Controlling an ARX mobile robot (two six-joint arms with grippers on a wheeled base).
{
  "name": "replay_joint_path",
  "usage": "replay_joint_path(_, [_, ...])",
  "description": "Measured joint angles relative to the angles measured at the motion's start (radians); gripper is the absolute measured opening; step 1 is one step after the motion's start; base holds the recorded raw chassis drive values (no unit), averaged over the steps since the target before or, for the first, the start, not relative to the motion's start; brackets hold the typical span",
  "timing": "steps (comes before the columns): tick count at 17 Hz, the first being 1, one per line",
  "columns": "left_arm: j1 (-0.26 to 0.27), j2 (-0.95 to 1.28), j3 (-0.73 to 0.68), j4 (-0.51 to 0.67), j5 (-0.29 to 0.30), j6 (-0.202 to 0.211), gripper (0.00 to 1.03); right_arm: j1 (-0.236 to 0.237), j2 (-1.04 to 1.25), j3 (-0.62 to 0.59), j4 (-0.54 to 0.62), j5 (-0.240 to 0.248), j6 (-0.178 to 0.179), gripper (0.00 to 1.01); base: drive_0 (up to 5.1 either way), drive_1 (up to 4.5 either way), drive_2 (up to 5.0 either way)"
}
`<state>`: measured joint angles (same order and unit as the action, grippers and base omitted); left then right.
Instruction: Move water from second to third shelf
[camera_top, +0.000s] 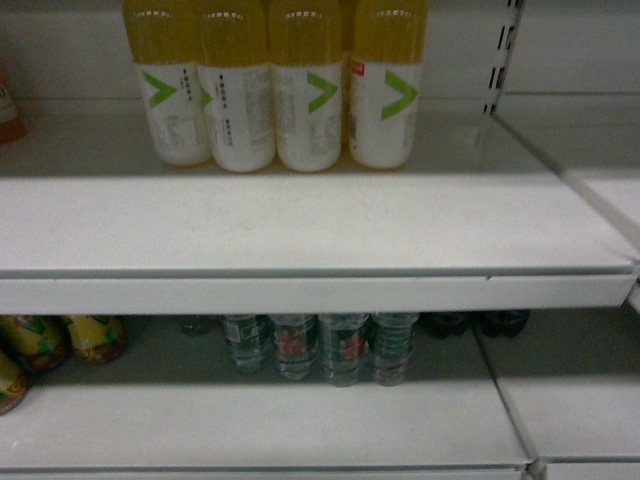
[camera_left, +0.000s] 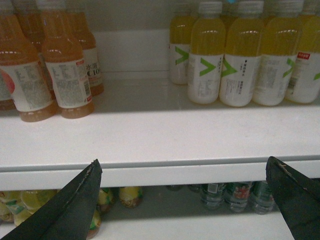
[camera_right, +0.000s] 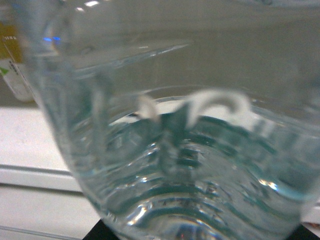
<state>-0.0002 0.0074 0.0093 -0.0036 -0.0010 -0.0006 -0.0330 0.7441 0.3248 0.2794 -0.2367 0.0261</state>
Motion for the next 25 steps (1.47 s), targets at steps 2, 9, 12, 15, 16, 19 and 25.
replay_joint_path(2, [0.0,0.0,0.0,0.005,0.0,0.0,0.98,0.0,0.0,0.0,0.006,0.0,0.0,0.4,0.0,0.0,0.0])
replay_joint_path(9, [0.0,0.0,0.0,0.0,0.001,0.0,0.98,0.0,0.0,0.0,0.0,-0.002,-0.001,0.4,0.0,0.0,0.0])
replay_joint_path(12, [0.0,0.0,0.0,0.0,0.001,0.0,0.98,0.0,0.0,0.0,0.0,-0.002,-0.001,0.4,0.0,0.0,0.0])
replay_joint_path(15, [0.0,0.0,0.0,0.0,0.001,0.0,0.98,0.0,0.0,0.0,0.0,-0.002,-0.001,0.4,0.0,0.0,0.0])
replay_joint_path(16, [0.0,0.0,0.0,0.0,0.001,0.0,0.98,0.0,0.0,0.0,0.0,-0.002,-0.001,0.4,0.0,0.0,0.0])
replay_joint_path(19, [0.0,0.0,0.0,0.0,0.001,0.0,0.98,0.0,0.0,0.0,0.0,-0.002,-0.001,0.4,0.0,0.0,0.0])
replay_joint_path(25, [0.0,0.0,0.0,0.002,0.002,0.001,0.98,-0.002,0.0,0.0,-0.003,0.003,-0.001,0.4,0.0,0.0,0.0])
